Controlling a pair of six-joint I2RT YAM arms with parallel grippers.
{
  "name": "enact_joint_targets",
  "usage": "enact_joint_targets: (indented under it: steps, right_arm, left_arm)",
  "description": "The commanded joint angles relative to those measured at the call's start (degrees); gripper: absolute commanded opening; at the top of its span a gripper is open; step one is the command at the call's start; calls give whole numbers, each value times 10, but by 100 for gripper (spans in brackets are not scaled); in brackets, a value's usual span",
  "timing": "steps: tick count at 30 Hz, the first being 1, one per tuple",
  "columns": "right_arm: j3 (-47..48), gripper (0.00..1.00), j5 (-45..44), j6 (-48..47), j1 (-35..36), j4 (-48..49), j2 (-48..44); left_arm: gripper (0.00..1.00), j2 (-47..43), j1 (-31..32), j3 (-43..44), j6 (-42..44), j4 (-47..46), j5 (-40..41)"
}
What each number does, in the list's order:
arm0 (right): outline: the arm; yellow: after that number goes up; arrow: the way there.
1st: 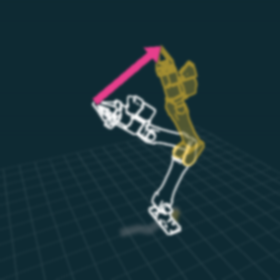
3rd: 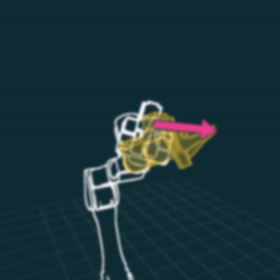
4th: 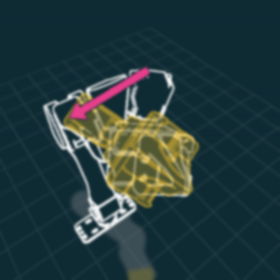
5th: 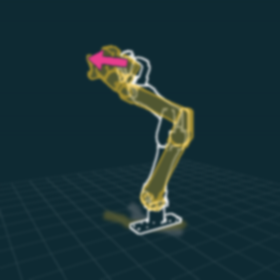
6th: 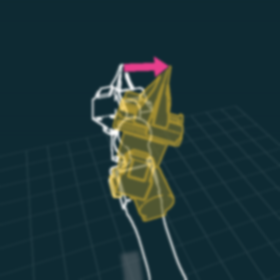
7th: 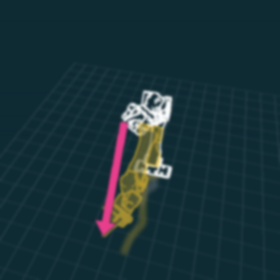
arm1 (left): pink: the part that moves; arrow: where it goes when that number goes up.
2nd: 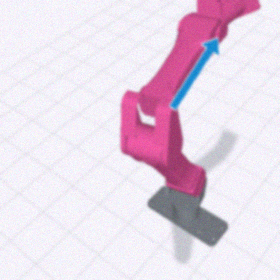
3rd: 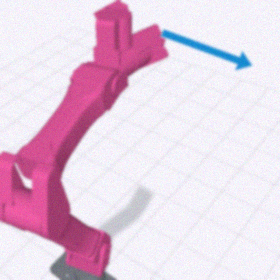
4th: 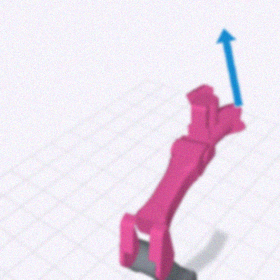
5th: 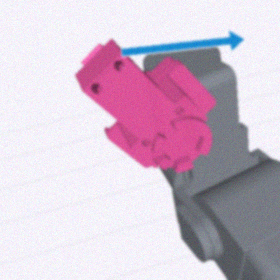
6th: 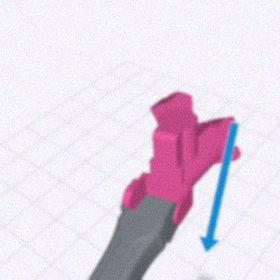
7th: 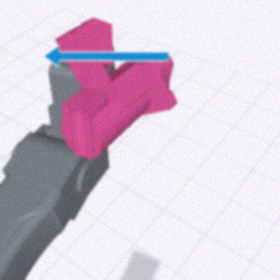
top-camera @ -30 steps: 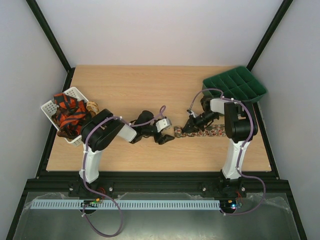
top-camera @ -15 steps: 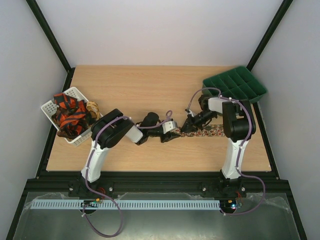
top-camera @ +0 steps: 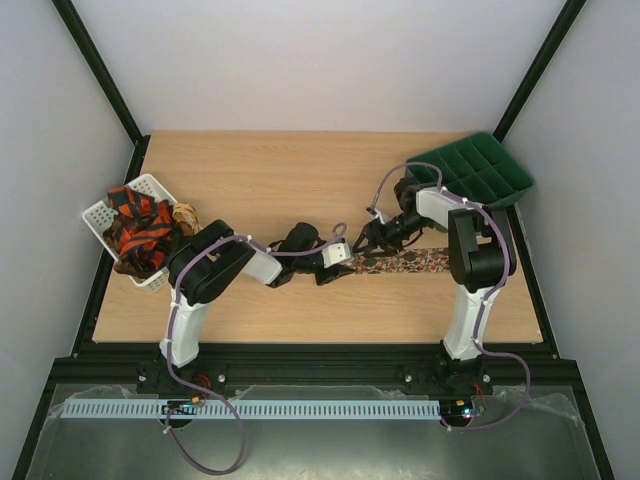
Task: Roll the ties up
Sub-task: Roll the tie at the center of the board.
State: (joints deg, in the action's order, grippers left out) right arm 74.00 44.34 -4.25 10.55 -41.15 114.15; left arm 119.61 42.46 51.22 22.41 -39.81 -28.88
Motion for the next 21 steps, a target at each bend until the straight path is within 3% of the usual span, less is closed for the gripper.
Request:
enact_joint_targets:
  steps: [1,7,11,12,16,21]
  right_arm:
    - [-11,50,26,10,28,-24,-17]
    - [3,36,-10,-4,31,-28,19]
    - [13,5,-56,-36,25,-45,39]
    - [11,2,-63,-38,21,-42,39]
    - [4,1,-90,-56,9,-39,46]
    - [-20,1,-133,-62,-4,-7,52]
  left_arm:
    - [40,27,-2,-13,27,152,33]
    - [40,24,-3,-12,30,161,32]
    - [42,25,-4,-12,24,162,31]
    - [44,24,-6,-12,21,161,29]
    - [61,14,-14,-13,9,150,13]
    - [73,-15,-21,-27,2,109,-40]
